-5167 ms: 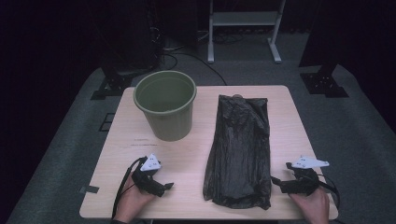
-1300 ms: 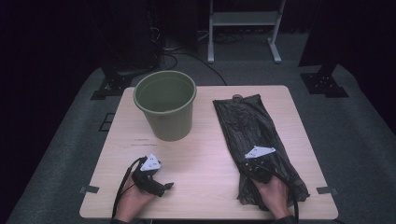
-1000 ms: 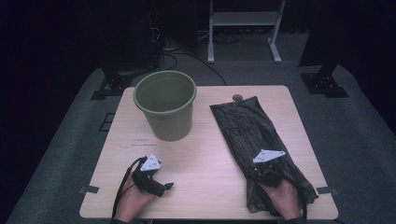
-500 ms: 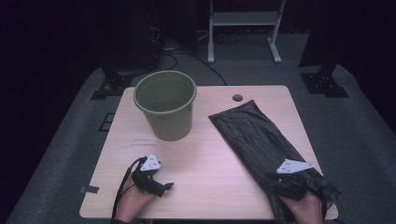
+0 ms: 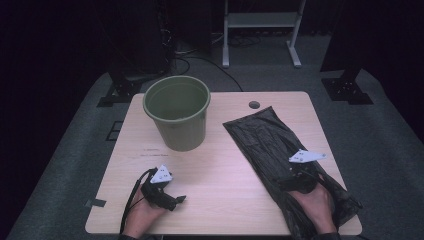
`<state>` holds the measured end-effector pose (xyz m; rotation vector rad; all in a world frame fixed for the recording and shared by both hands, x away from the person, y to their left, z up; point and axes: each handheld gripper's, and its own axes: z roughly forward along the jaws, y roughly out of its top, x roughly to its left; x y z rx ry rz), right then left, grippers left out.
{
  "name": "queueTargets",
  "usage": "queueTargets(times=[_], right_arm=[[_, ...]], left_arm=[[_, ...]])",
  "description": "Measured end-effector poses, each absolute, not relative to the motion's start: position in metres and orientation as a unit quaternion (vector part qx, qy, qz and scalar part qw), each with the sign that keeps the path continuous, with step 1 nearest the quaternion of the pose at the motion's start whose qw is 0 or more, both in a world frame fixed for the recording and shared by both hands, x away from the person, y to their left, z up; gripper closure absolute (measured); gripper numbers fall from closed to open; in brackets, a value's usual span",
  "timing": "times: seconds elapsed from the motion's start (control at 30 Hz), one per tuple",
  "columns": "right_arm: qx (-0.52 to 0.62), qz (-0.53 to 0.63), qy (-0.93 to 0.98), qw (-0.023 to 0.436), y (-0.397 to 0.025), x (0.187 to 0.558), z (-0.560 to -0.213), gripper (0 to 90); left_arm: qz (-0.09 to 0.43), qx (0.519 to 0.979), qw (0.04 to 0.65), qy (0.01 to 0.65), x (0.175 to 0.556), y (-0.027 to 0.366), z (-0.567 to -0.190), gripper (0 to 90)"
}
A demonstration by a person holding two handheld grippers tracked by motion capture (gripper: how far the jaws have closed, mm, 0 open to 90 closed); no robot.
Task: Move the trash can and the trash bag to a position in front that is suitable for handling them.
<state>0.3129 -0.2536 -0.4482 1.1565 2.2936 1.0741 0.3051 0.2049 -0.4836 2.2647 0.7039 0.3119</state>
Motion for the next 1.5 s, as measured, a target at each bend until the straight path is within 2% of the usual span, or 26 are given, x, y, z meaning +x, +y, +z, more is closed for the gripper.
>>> queueTargets(times=[0.1,0.37,0.63,1.0,1.5], right_arm=[[0.419,0.352,0.816,0.183,-0.252,0.324,-0.465,2.2],[0.427,0.340,0.820,0.172,-0.250,0.331,-0.483,2.8],[0.425,0.340,0.822,0.169,-0.249,0.330,-0.486,1.5],[0.424,0.344,0.820,0.171,-0.249,0.329,-0.487,1.1],[0.425,0.346,0.818,0.172,-0.249,0.329,-0.487,1.2]], left_arm=[[0.121,0.881,0.366,0.274,0.305,0.205,-0.484,0.0],[0.122,0.880,0.366,0.277,0.305,0.205,-0.484,0.0],[0.118,0.882,0.358,0.283,0.306,0.207,-0.482,0.0],[0.112,0.870,0.383,0.289,0.306,0.215,-0.472,0.0],[0.122,0.856,0.408,0.295,0.311,0.226,-0.438,0.0]])
